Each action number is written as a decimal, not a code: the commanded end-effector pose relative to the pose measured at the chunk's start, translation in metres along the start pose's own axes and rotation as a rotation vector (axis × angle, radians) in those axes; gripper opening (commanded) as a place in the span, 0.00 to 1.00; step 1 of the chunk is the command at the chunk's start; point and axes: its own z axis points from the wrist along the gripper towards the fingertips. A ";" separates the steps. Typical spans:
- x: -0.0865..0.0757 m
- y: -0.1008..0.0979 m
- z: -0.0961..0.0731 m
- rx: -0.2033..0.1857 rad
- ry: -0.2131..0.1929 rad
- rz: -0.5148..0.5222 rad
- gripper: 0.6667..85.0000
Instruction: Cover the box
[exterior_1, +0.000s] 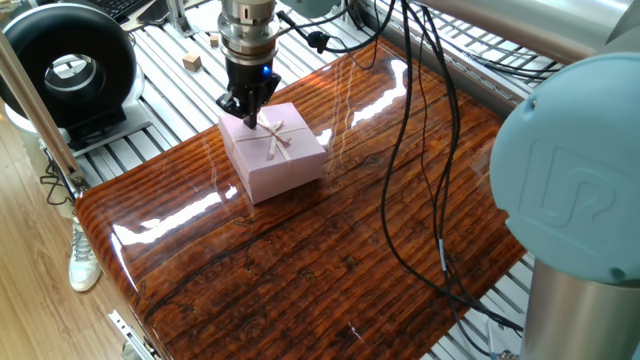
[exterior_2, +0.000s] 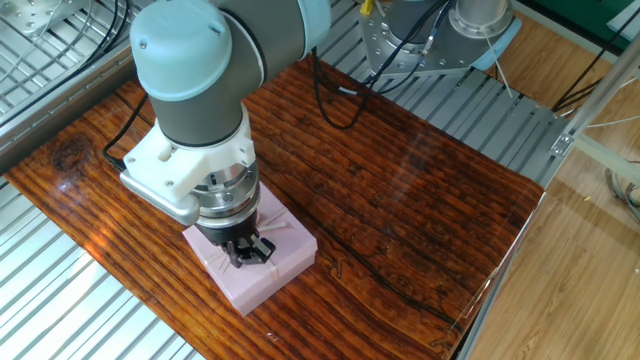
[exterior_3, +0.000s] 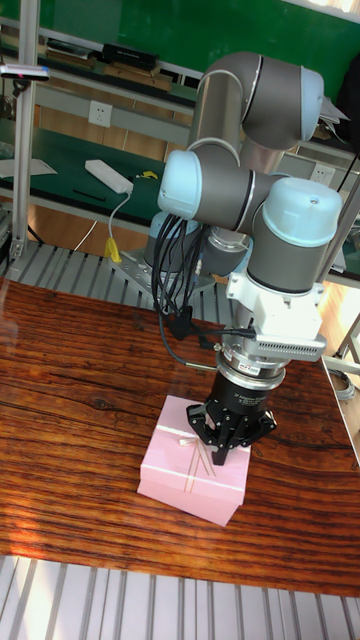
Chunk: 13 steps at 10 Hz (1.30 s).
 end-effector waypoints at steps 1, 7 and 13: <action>-0.006 0.006 -0.002 -0.017 -0.012 0.021 0.00; -0.021 0.013 0.006 -0.011 -0.041 0.040 0.00; -0.026 0.018 0.001 -0.007 -0.036 0.058 0.00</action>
